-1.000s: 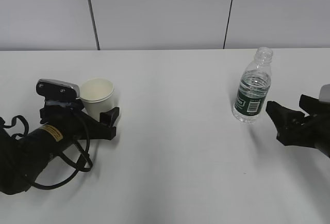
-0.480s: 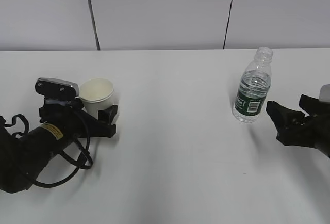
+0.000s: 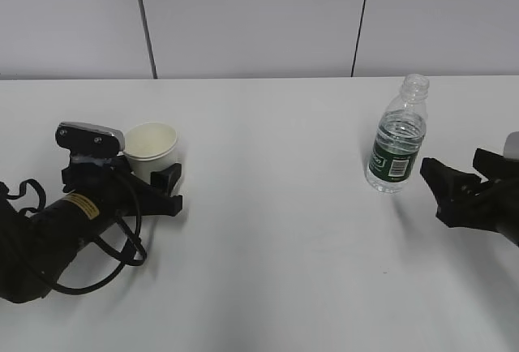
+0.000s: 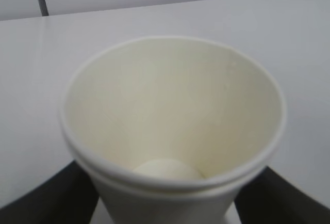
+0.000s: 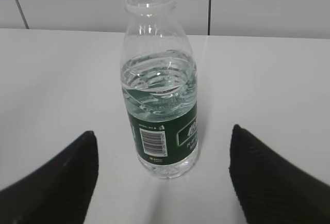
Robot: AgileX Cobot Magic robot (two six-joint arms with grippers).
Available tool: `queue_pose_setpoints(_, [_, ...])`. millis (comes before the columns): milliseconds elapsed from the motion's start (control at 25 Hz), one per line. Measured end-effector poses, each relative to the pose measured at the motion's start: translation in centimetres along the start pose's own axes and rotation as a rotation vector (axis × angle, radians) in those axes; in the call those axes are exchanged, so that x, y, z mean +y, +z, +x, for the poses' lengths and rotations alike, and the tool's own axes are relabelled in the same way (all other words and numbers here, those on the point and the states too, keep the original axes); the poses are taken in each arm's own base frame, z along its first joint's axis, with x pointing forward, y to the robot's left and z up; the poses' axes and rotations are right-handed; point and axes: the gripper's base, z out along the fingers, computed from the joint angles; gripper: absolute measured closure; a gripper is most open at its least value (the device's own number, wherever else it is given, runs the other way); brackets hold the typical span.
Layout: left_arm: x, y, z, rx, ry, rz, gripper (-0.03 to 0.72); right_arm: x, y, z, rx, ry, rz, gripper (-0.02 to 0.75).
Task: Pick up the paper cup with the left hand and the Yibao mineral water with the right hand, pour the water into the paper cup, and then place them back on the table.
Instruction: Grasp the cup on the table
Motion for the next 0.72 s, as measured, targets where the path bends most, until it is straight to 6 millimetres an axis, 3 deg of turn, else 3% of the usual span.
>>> queue_pose_setpoints(720, [0.0,0.0,0.0,0.0,0.0,0.0,0.218,0.2,1.4,-0.4,-0.02,-0.02,-0.038,0.153])
